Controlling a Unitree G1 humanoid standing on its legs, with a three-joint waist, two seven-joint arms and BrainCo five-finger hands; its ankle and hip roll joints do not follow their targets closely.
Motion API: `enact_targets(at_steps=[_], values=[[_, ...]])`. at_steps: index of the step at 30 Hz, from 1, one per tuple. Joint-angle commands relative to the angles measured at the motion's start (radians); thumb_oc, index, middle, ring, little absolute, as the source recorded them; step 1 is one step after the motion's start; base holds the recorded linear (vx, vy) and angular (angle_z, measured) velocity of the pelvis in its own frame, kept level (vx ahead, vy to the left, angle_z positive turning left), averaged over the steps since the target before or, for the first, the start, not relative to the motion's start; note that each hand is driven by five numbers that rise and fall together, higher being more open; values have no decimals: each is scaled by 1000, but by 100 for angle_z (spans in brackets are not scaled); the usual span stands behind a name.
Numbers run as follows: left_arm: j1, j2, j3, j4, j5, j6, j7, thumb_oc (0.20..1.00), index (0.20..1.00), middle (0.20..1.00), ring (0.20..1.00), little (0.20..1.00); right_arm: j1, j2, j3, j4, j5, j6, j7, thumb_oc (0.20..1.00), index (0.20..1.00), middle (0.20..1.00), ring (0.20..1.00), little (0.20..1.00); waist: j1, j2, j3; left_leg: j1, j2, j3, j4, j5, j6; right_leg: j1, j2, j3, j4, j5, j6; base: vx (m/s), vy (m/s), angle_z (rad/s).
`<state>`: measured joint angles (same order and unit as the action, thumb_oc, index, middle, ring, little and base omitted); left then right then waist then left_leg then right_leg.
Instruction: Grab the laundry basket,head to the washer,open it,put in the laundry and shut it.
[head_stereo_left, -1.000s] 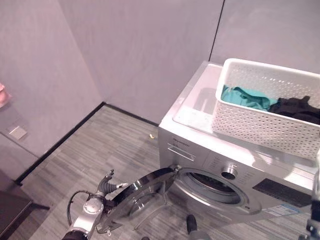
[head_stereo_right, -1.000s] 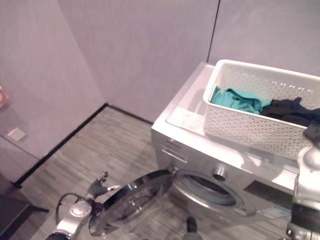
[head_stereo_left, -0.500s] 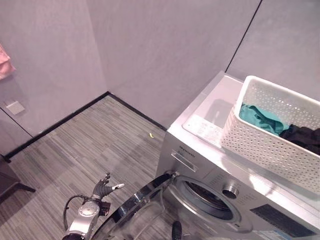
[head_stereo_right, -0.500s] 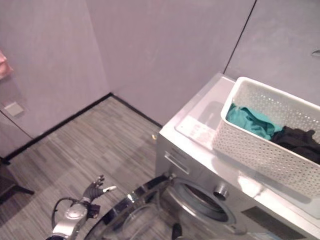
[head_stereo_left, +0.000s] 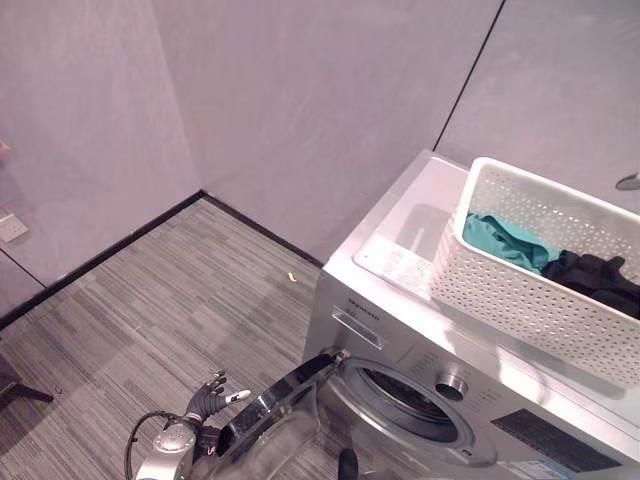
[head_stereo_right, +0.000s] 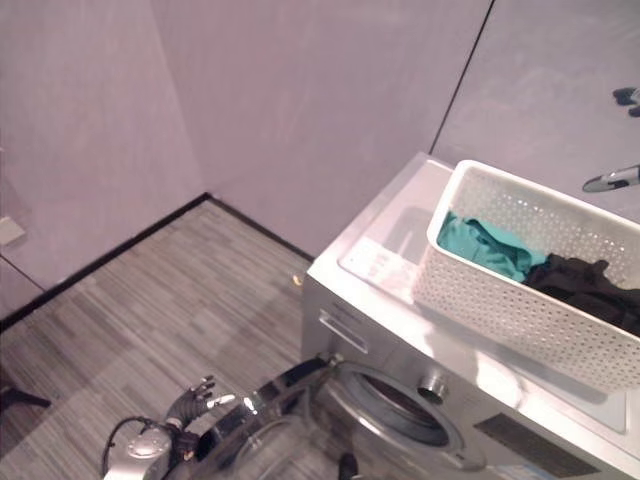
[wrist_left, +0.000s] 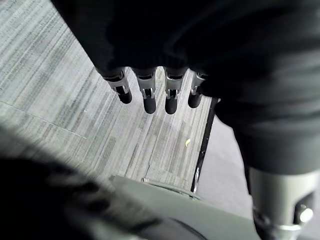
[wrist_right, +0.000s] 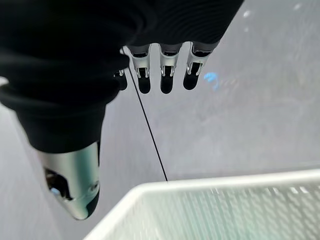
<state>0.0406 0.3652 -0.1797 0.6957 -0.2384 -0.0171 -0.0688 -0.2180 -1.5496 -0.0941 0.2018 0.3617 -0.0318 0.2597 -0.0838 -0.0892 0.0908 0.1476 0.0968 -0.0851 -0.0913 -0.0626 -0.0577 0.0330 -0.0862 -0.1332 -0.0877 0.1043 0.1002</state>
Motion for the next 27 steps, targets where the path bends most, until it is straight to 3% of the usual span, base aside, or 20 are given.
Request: enact_targets(at_steps=[1, 8, 12, 19, 27], values=[[-18, 20, -47, 59, -31, -59, -25, 1000, 1000, 1000, 1000, 1000, -99, -80, 58, 39, 21, -48, 19, 1000, 1000, 1000, 1000, 1000, 23, -29, -44, 24, 61, 36, 7, -41, -9, -46, -15, 84, 42, -63, 26, -9, 31, -11], [-21, -1, -70, 84, -34, -58, -38, 1000, 1000, 1000, 1000, 1000, -135, -29, 186, 12, -11, -46, 68, 1000, 1000, 1000, 1000, 1000, 27, -32, -43, 34, 58, 52, 7, -48, -4, -51, -15, 98, 47, -59, 28, 3, 23, -9], [-18, -7, -84, 99, -42, -58, -46, 1000, 1000, 1000, 1000, 1000, -234, 16, 359, 48, -54, -36, 99, 1000, 1000, 1000, 1000, 1000, 41, -34, -38, 38, 56, 58, 6, -50, -1, -54, -18, 102, 46, -58, 30, 1, 15, -10], [-27, -17, -94, 127, -51, -56, -43, 1000, 1000, 1000, 1000, 1000, -340, 76, 508, 116, -100, -24, 110, 1000, 1000, 1000, 1000, 1000, 52, -31, -28, 27, 51, 46, 4, -47, -1, -52, -26, 89, 40, -60, 30, 0, 1, -1], [-39, -21, -85, 131, -83, -68, -18, 1000, 1000, 1000, 1000, 1000, -385, 123, 592, 167, -140, -21, 104, 1000, 1000, 1000, 1000, 1000, 73, -30, -10, -2, 48, 19, 4, -35, -6, -50, -36, 58, 31, -64, 30, 7, -12, 9]])
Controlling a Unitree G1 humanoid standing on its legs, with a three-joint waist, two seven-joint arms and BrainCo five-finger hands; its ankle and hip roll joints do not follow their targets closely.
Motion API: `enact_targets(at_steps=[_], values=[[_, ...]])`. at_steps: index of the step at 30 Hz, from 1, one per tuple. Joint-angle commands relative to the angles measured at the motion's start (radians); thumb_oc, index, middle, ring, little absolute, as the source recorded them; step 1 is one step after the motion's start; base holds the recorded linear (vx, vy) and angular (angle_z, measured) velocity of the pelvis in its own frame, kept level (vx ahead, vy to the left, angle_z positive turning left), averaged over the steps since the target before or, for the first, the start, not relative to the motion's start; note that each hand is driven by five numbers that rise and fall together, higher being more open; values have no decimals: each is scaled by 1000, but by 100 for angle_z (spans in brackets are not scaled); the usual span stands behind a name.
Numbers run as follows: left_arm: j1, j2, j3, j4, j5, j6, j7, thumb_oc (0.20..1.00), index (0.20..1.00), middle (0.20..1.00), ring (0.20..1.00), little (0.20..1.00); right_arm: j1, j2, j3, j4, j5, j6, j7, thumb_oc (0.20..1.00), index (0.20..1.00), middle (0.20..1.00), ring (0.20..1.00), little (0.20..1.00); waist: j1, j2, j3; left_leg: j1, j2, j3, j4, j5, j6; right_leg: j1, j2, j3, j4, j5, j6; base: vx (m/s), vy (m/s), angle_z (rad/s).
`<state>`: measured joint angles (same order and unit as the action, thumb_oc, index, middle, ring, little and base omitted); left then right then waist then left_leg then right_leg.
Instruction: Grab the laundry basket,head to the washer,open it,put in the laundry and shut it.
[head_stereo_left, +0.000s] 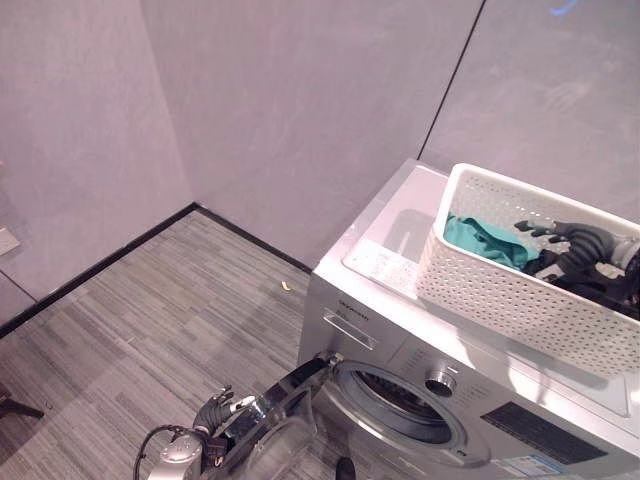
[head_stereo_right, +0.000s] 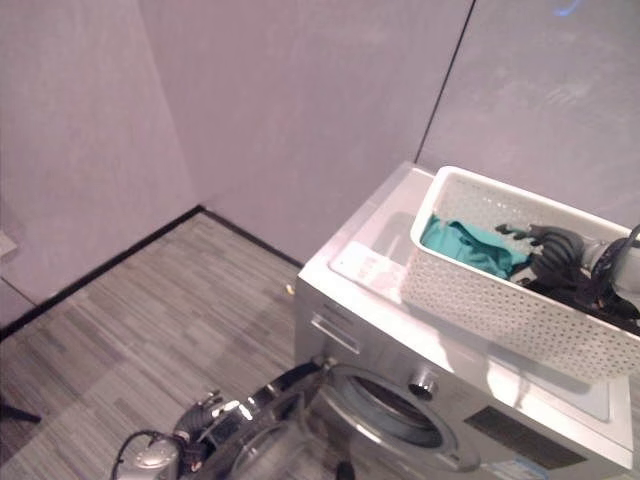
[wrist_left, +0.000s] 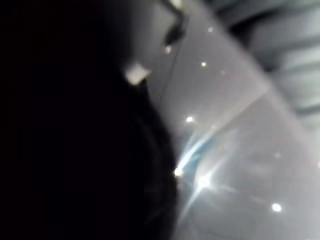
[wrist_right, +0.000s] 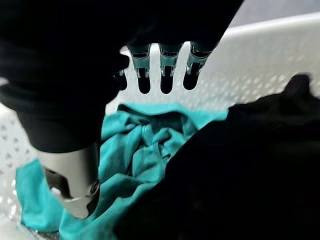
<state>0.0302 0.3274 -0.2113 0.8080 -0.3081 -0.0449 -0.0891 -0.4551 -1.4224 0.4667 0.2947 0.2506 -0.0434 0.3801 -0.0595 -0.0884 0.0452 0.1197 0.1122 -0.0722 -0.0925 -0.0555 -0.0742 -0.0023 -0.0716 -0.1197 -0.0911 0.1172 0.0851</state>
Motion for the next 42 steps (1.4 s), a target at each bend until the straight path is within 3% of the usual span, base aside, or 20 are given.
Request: enact_targets(at_steps=[1, 7, 15, 23, 24, 25, 32, 37, 42], values=[[-28, 17, -53, 18, -14, -41, 2, 1000, 1000, 1000, 1000, 1000, -150, -4, 33, 75, -29, -10, -16, 1000, 1000, 1000, 1000, 1000, 48, -31, 35, 25, 33, 5, 5, -42, 10, -15, -50, 44, 34, -77, 45, 16, -23, 4], [-27, 23, -50, 14, -38, -48, 8, 1000, 1000, 1000, 1000, 1000, -221, 30, 137, 106, -79, -8, -5, 1000, 1000, 1000, 1000, 1000, 68, -35, 55, 4, 33, -14, 5, -36, 8, -19, -53, 27, 29, -79, 44, -2, -22, 4], [-50, 38, -81, 6, -28, -51, 18, 1000, 1000, 1000, 1000, 1000, -375, 72, 431, 107, -266, 4, 70, 1000, 1000, 1000, 1000, 1000, 93, -42, 111, -51, 36, -32, 17, -23, 4, -50, -50, 9, 21, -76, 40, -30, -23, 11], [-72, 38, -89, 19, -36, -43, 23, 1000, 1000, 1000, 1000, 1000, -263, 122, 390, 73, -345, 13, 106, 1000, 1000, 1000, 1000, 1000, 96, -43, 151, -93, 34, -52, 19, -13, 5, -74, -49, -6, 24, -81, 36, -23, -18, 6], [-72, 35, -88, 22, -35, -43, 22, 1000, 1000, 1000, 1000, 1000, -249, 119, 377, 64, -337, 14, 108, 567, 567, 567, 567, 567, 95, -43, 149, -91, 34, -52, 16, -13, 6, -72, -49, -7, 24, -82, 36, 0, 0, 0], [-74, 35, -89, 25, -34, -42, 21, 1000, 1000, 1000, 1000, 1000, -241, 121, 367, 63, -335, 15, 107, 200, 200, 200, 200, 200, 95, -43, 147, -90, 34, -52, 15, -14, 6, -71, -48, -7, 24, -82, 35, 0, 0, 0], [-77, 25, -82, 36, -27, -41, 28, 1000, 1000, 1000, 1000, 1000, -227, 144, 252, 72, -278, 19, 33, 200, 200, 200, 200, 200, 87, -43, 131, -72, 35, -45, 13, -23, 10, -59, -47, 3, 20, -82, 38, 0, 0, 0], [-76, 15, -70, 53, -21, -39, 36, 1000, 1000, 1000, 1000, 1000, -211, 196, -21, 118, -127, 16, -151, 200, 200, 200, 200, 200, 76, -44, 102, -44, 33, -34, 12, -37, 16, -44, -43, 21, 19, -85, 36, 16, 8, -2], [-74, 18, -68, 63, -17, -38, 36, 1000, 1000, 1000, 1000, 1000, -279, 177, -159, 131, -46, -4, -277, 200, 200, 200, 200, 200, 72, -44, 74, -24, 33, -27, 10, -48, 20, -30, -43, 29, 18, -88, 36, 6, 8, -3]])
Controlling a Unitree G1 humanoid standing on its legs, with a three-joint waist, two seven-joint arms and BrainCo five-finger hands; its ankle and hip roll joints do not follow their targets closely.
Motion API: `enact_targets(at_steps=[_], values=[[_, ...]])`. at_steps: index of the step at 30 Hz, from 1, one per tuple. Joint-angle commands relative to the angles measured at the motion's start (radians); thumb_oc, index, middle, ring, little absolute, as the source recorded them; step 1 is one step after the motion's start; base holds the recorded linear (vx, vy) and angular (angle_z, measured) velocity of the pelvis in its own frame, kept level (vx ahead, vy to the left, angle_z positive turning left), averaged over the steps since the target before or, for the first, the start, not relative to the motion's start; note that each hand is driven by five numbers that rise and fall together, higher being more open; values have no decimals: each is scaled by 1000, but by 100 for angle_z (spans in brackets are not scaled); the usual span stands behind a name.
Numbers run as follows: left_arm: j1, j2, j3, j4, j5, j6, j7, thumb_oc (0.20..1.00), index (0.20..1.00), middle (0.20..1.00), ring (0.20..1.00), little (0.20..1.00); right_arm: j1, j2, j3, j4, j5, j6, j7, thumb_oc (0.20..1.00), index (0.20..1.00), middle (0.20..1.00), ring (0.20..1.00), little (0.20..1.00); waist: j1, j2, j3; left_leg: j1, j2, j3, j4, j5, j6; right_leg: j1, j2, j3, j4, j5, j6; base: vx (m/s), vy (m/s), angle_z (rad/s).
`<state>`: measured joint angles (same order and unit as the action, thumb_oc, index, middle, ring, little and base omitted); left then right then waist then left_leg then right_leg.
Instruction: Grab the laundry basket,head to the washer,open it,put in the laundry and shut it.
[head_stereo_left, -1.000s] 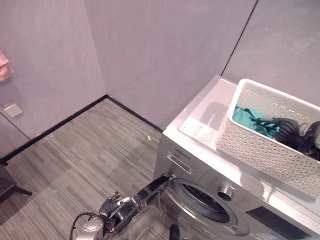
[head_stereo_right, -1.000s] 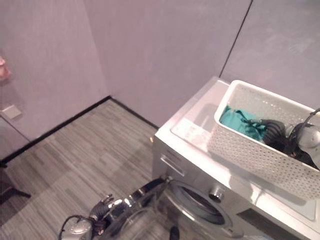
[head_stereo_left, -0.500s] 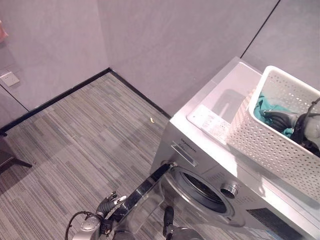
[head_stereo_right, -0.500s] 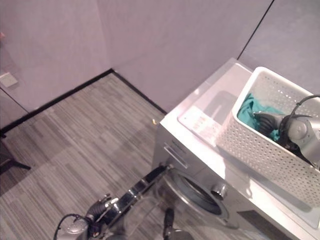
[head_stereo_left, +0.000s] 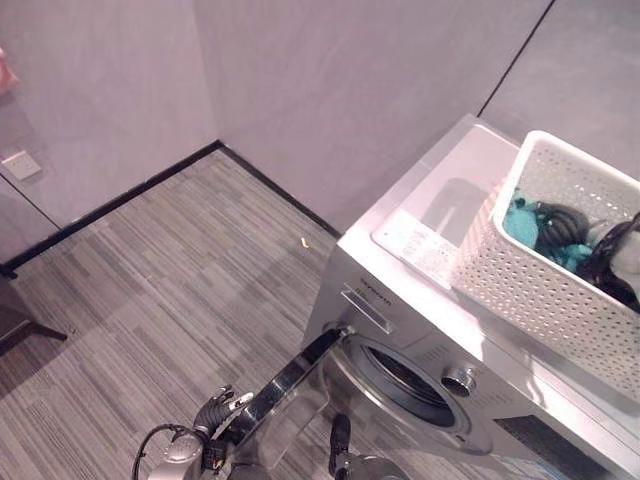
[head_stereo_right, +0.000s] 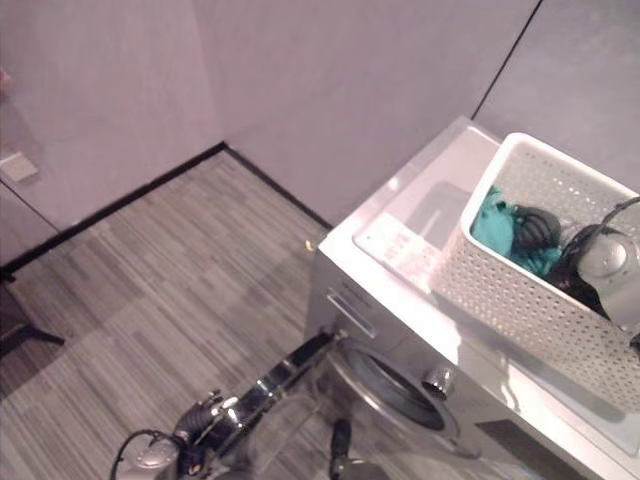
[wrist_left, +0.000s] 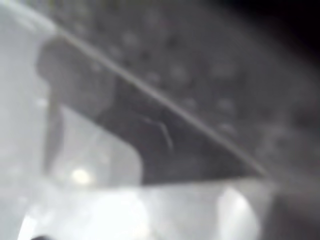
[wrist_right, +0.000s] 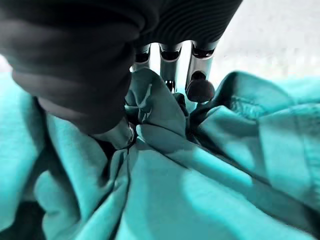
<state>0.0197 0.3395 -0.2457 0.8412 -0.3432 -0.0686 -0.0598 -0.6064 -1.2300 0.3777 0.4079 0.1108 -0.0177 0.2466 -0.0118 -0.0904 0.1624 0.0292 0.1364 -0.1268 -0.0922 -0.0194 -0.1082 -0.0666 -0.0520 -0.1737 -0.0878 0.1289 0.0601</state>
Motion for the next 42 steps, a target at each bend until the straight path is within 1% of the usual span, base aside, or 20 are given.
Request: enact_targets(at_steps=[1, 4, 7, 10, 11, 14, 15, 16, 17, 18, 23, 30, 31, 33, 34, 36, 37, 40, 41, 42], values=[[-63, 8, -35, 34, 21, -15, 8, 1000, 1000, 1000, 1000, 1000, -154, -16, -87, 26, 108, -36, -175, 200, 200, 200, 200, 200, 26, -41, -48, 69, 8, 28, 11, -85, 54, 36, -62, 84, 15, -100, 61, -8, 18, -5], [-68, 8, -33, 49, 22, -11, 14, 1000, 1000, 1000, 1000, 1000, -223, -7, -122, 20, 127, -38, -241, 200, 200, 200, 200, 200, 26, -38, -61, 80, 5, 34, 12, -91, 58, 42, -62, 91, 19, -102, 59, -8, 20, -4], [-75, 5, -33, 58, 32, -9, 24, 1000, 1000, 1000, 1000, 1000, -247, 10, -169, -9, 120, -42, -300, 200, 200, 200, 200, 200, 23, -38, -71, 83, -1, 33, 17, -88, 61, 42, -68, 96, 27, -99, 57, -12, 5, 0], [-76, 9, -43, 55, 39, -9, 31, 1000, 1000, 1000, 1000, 1000, -300, 24, -194, -2, 102, -45, -375, 200, 200, 200, 200, 200, 26, -32, -83, 95, 1, 33, 16, -101, 65, 52, -66, 97, 32, -108, 56, -15, 4, -1], [-80, 11, -47, 50, 41, -7, 36, 1000, 1000, 1000, 1000, 1000, -328, 35, -190, 5, 84, -39, -397, 200, 200, 200, 200, 200, 28, -34, -83, 89, -5, 30, 21, -94, 67, 47, -71, 97, 37, -103, 55, 0, 0, 0], [-79, 10, -45, 50, 41, -7, 36, 1000, 1000, 1000, 1000, 1000, -334, 35, -185, 6, 84, -38, -397, 200, 200, 200, 200, 200, 25, -33, -83, 88, -5, 30, 22, -95, 67, 47, -71, 97, 38, -103, 55, -11, 1, -1], [-81, 13, -47, 43, 42, -5, 39, 1000, 1000, 1000, 1000, 1000, -350, 39, -183, 8, 60, -26, -413, 200, 200, 200, 200, 200, 28, -32, -87, 90, -6, 27, 22, -97, 69, 48, -71, 97, 39, -105, 54, 0, 0, 0], [-94, 24, -65, 33, 41, 0, 59, 1000, 1000, 1000, 1000, 1000, -463, 80, -164, 47, -9, 3, -495, 200, 200, 200, 200, 200, 40, -30, -96, 100, -7, 24, 30, -107, 72, 58, -69, 98, 50, -111, 51, 0, 0, 0], [-100, 19, -65, 34, 42, 0, 63, 1000, 1000, 1000, 1000, 1000, -512, 88, -134, 68, -16, 6, -511, 200, 200, 200, 200, 200, 36, -28, -98, 97, -12, 23, 33, -106, 74, 57, -74, 98, 51, -110, 52, 0, 0, 0], [-100, 19, -65, 34, 42, 0, 63, 1000, 1000, 1000, 1000, 1000, -515, 88, -132, 69, -15, 6, -511, 200, 200, 200, 200, 200, 35, -27, -98, 97, -12, 23, 33, -106, 74, 57, -74, 98, 51, -110, 52, -17, 10, -14], [-128, 22, -95, 13, 44, -8, 84, 1000, 1000, 1000, 1000, 1000, -648, 90, -91, 157, -64, 20, -599, 200, 200, 200, 200, 200, 40, -28, -110, 99, -18, 11, 41, -110, 77, 67, -78, 90, 56, -112, 51, -9, 10, 5], [-146, 9, -103, 18, 52, -12, 97, 1000, 1000, 1000, 1000, 1000, -662, 81, -114, 148, -97, 24, -658, 200, 200, 200, 200, 200, 32, -24, -117, 104, -22, 13, 40, -113, 80, 69, -82, 94, 53, -106, 57, -10, 25, 2], [-147, 2, -102, 18, 59, -14, 102, 1000, 1000, 1000, 1000, 1000, -660, 67, -135, 121, -135, 29, -692, 200, 200, 200, 200, 200, 25, -24, -120, 110, -27, 30, 44, -121, 86, 66, -86, 108, 45, -90, 64, -40, 66, -1], [-146, 2, -101, 20, 61, -16, 103, 1000, 1000, 1000, 1000, 1000, -657, 60, -142, 116, -148, 31, -703, 200, 200, 200, 200, 200, 26, -26, -120, 114, -30, 39, 47, -126, 89, 64, -88, 117, 42, -83, 67, -40, 68, -10], [-141, 1, -96, 21, 65, -21, 107, 1000, 1000, 1000, 1000, 1000, -660, 48, -155, 103, -174, 37, -724, 200, 200, 200, 200, 200, 19, -26, -120, 120, -37, 59, 54, -135, 97, 54, -91, 136, 38, -67, 75, -29, 54, -25], [-137, 0, -89, 24, 63, -24, 110, 1000, 1000, 1000, 1000, 1000, -660, 42, -165, 93, -184, 41, -735, 200, 200, 200, 200, 200, 17, -28, -121, 124, -41, 76, 61, -142, 101, 46, -93, 151, 37, -57, 80, -39, 85, -39], [-131, -1, -75, 36, 62, -25, 114, 1000, 1000, 1000, 1000, 1000, -652, 36, -181, 71, -192, 45, -739, 200, 200, 200, 200, 200, 10, -30, -119, 132, -50, 108, 71, -155, 110, 32, -93, 182, 40, -44, 87, -49, 118, -34], [-119, -10, -53, 44, 63, -26, 115, 1000, 1000, 1000, 1000, 1000, -587, 19, -227, 12, -224, 58, -735, 200, 200, 200, 200, 200, -10, -29, -117, 145, -63, 149, 89, -174, 126, 11, -96, 227, 54, -29, 97, -32, 101, -58], [-118, -8, -53, 44, 63, -27, 115, 1000, 1000, 1000, 1000, 1000, -577, 20, -236, 7, -226, 60, -734, 200, 200, 200, 200, 200, -6, -31, -118, 146, -63, 152, 91, -176, 127, 10, -95, 230, 56, -29, 97, -13, 95, -66], [-105, -13, -38, 49, 69, -29, 115, 1000, 1000, 1000, 1000, 1000, -510, 20, -280, -39, -260, 68, -724, 200, 200, 200, 200, 200, -20, -29, -115, 156, -71, 177, 106, -193, 139, 0, -95, 257, 66, -23, 107, -17, 102, -59]])
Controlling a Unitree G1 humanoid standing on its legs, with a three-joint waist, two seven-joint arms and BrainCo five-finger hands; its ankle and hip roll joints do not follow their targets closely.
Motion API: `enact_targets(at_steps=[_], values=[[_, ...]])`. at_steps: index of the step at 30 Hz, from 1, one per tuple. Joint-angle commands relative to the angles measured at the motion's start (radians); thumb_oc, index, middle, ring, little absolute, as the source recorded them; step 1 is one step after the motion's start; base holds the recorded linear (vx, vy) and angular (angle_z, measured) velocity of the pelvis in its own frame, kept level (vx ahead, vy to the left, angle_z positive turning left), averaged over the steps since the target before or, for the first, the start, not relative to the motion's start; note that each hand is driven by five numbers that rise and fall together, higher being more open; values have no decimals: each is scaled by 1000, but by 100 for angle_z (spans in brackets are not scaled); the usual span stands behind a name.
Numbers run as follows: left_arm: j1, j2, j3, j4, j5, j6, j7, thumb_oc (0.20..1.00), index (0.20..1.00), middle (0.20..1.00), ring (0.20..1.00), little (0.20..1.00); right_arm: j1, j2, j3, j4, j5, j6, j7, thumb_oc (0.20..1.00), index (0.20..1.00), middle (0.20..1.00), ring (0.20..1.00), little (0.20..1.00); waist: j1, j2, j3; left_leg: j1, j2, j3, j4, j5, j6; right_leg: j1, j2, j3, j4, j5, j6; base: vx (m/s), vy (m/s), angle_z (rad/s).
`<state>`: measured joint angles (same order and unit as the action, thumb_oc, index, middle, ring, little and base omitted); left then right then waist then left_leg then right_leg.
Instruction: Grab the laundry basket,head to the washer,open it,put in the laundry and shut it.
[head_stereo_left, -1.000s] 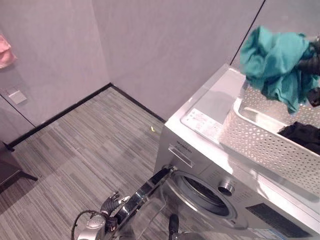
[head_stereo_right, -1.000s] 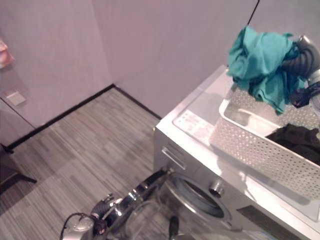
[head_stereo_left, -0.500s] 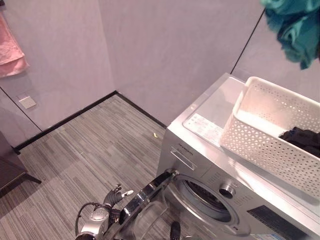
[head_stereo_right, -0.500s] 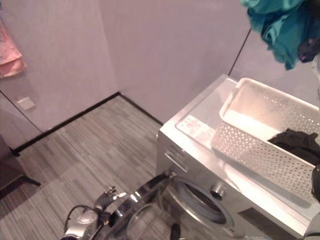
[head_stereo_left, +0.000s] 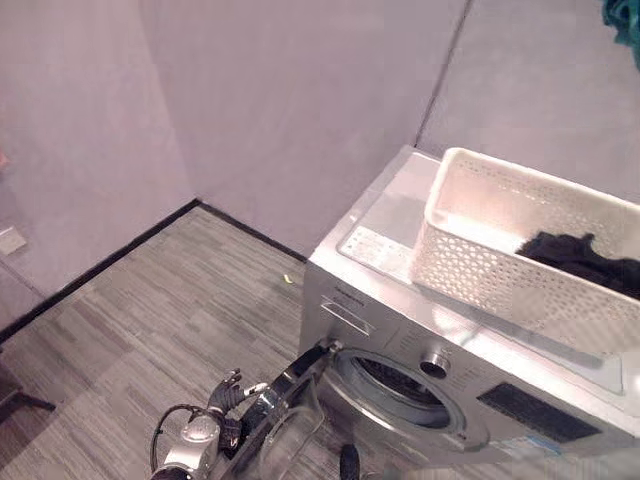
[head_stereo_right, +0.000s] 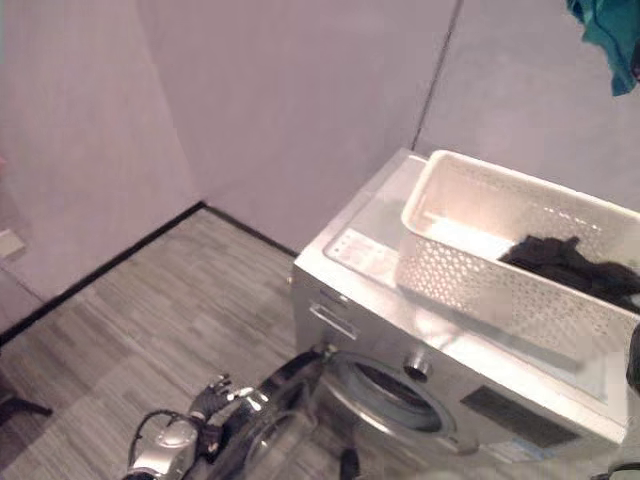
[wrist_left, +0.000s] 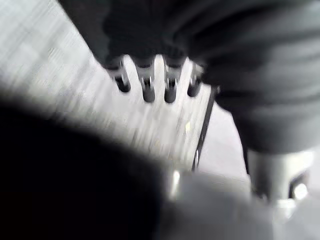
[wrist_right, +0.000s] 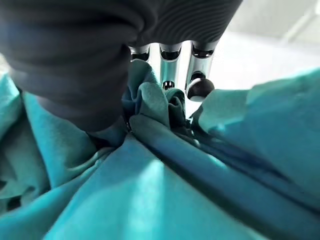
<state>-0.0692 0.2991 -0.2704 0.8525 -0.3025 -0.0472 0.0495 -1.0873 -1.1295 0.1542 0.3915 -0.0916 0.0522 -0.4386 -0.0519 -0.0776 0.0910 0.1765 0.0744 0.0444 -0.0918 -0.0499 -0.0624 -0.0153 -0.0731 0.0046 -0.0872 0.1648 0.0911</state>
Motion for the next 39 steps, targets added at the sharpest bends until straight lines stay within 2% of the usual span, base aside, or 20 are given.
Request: enact_targets(at_steps=[1, 3, 7, 9, 12, 14, 15, 17, 18, 19, 21, 22, 23, 25, 27, 30, 31, 34, 36, 39], values=[[-6, 20, -1, 35, 30, -51, 5, 1000, 1000, 1000, 1000, 1000, 17, -75, -90, -55, -79, 2, -37, 200, 200, 200, 200, 200, 8, -37, -41, 14, -15, 19, 116, -173, 101, -58, -75, 95, 71, -52, 84, 13, 150, -52], [6, 19, 5, 32, 31, -50, 2, 1000, 1000, 1000, 1000, 1000, 80, -66, -139, -87, -102, 7, -32, 200, 200, 200, 200, 200, 4, -33, -40, 24, -19, 33, 127, -196, 113, -60, -71, 113, 79, -54, 94, 17, 100, -56], [48, 1, 38, 31, 51, -48, -16, 1000, 1000, 1000, 1000, 1000, 312, -57, -324, -204, -220, 40, -23, 200, 200, 200, 200, 200, -41, -19, -21, 48, -58, 91, 143, -232, 154, -94, -76, 180, 105, -21, 137, -62, 174, -57], [51, 1, 39, 38, 58, -48, -20, 1000, 1000, 1000, 1000, 1000, 384, -60, -389, -231, -233, 45, -15, 200, 200, 200, 200, 200, -46, -26, -17, 48, -71, 100, 138, -226, 158, -106, -81, 193, 108, -5, 144, -92, 118, -45], [70, 1, 66, 62, 91, -46, -29, 1000, 1000, 1000, 1000, 1000, 589, -75, -554, -280, -261, 55, 5, 200, 200, 200, 200, 200, -77, -31, -4, 61, -104, 123, 115, -219, 177, -132, -97, 207, 112, 28, 158, -107, 124, -39], [74, 0, 90, 72, 98, -43, -28, 1000, 1000, 1000, 1000, 1000, 713, -51, -640, -311, -286, 61, 11, 200, 200, 200, 200, 200, -89, -23, 4, 70, -109, 141, 106, -221, 184, -144, -103, 178, 117, 30, 156, -74, 72, -35], [81, 2, 111, 69, 103, -38, -26, 1000, 1000, 1000, 1000, 1000, 790, -6, -677, -348, -320, 68, 25, 200, 200, 200, 200, 200, -92, -18, 14, 74, -108, 154, 103, -218, 185, -155, -112, 144, 130, 44, 152, -75, 30, -36], [76, 2, 145, 83, 106, -31, -15, 1000, 1000, 1000, 1000, 1000, 904, 108, -719, -452, -387, 66, 39, 200, 200, 200, 200, 200, -82, 3, 28, 66, -96, 176, 103, -208, 185, -158, -137, 31, 151, 18, 121, -120, -3, -30], [75, 8, 141, 84, 107, -31, -15, 1000, 1000, 1000, 1000, 1000, 924, 124, -739, -473, -394, 71, 48, 200, 200, 200, 200, 200, -81, -6, 26, 61, -97, 173, 103, -200, 181, -161, -139, 27, 151, 23, 116, -153, 24, -40], [67, -4, 171, 108, 103, -27, -1, 1000, 1000, 1000, 1000, 1000, 1006, 244, -747, -539, -441, 60, 54, 200, 200, 200, 200, 200, -82, 20, 26, 46, -87, 187, 100, -195, 188, -142, -149, -51, 190, -25, 93, -151, 3, -47], [64, -14, 183, 122, 108, -25, 2, 1000, 1000, 1000, 1000, 1000, 1090, 379, -739, -587, -461, 55, 68, 200, 200, 200, 200, 200, -81, 23, 18, 19, -83, 189, 98, -174, 187, -126, -144, -64, 228, -68, 77, -128, -9, -33], [64, -12, 182, 122, 108, -25, 2, 1000, 1000, 1000, 1000, 1000, 1092, 381, -740, -589, -462, 56, 69, 200, 200, 200, 200, 200, -80, 20, 16, 17, -83, 189, 98, -172, 186, -128, -144, -64, 229, -68, 77, -100, -38, -13], [66, -23, 191, 131, 108, -26, 6, 1000, 1000, 1000, 1000, 1000, 1173, 486, -728, -607, -458, 50, 78, 200, 200, 200, 200, 200, -79, 27, 10, -11, -78, 188, 94, -153, 186, -110, -130, -44, 278, -109, 71, -77, -30, -16], [69, -25, 192, 138, 106, -27, 9, 1000, 1000, 1000, 1000, 1000, 1255, 570, -706, -592, -424, 43, 93, 200, 200, 200, 200, 200, -73, 27, -1, -34, -75, 193, 88, -134, 183, -96, -121, -29, 311, -144, 66, -113, -61, -9], [78, -21, 192, 125, 100, -27, 7, 1000, 1000, 1000, 1000, 1000, 1338, 644, -668, -553, -361, 37, 122, 200, 200, 200, 200, 200, -65, 28, -7, -57, -68, 204, 84, -119, 178, -79, -123, -47, 347, -174, 63, -94, -84, -19], [83, -17, 190, 128, 85, -30, 8, 1000, 1000, 1000, 1000, 1000, 1380, 684, -617, -493, -304, 32, 149, 200, 200, 200, 200, 200, -54, 15, -21, -80, -75, 213, 87, -110, 171, -31, -132, -86, 316, -195, 60, -70, -85, -6], [87, -19, 192, 136, 62, -35, 16, 1000, 1000, 1000, 1000, 1000, 1371, 704, -557, -406, -208, 25, 168, 200, 200, 200, 200, 200, -36, 8, -27, -101, -76, 248, 83, -96, 162, -10, -147, -113, 255, -176, 69, -110, -125, -1], [83, -19, 190, 155, 27, -42, 17, 1000, 1000, 1000, 1000, 1000, 1339, 732, -432, -221, -50, -14, 214, 200, 200, 200, 200, 200, -22, 13, -31, -117, -62, 280, 64, -79, 149, -7, -141, -114, 186, -166, 68, -59, -106, -63], [69, -26, 181, 182, 19, -45, 21, 1000, 1000, 1000, 1000, 1000, 1328, 756, -341, -125, 9, -18, 261, 200, 200, 200, 200, 200, -15, 12, -26, -130, -54, 280, 55, -63, 135, 4, -135, -126, 149, -168, 67, -60, -90, -29], [26, -50, 118, 200, 27, -60, 30, 1000, 1000, 1000, 1000, 1000, 1317, 840, -128, 93, 189, -66, 365, 200, 200, 200, 200, 200, 5, 7, -3, -156, -42, 246, 30, -22, 109, 31, -121, -178, 85, -171, 62, -82, -82, 28]])
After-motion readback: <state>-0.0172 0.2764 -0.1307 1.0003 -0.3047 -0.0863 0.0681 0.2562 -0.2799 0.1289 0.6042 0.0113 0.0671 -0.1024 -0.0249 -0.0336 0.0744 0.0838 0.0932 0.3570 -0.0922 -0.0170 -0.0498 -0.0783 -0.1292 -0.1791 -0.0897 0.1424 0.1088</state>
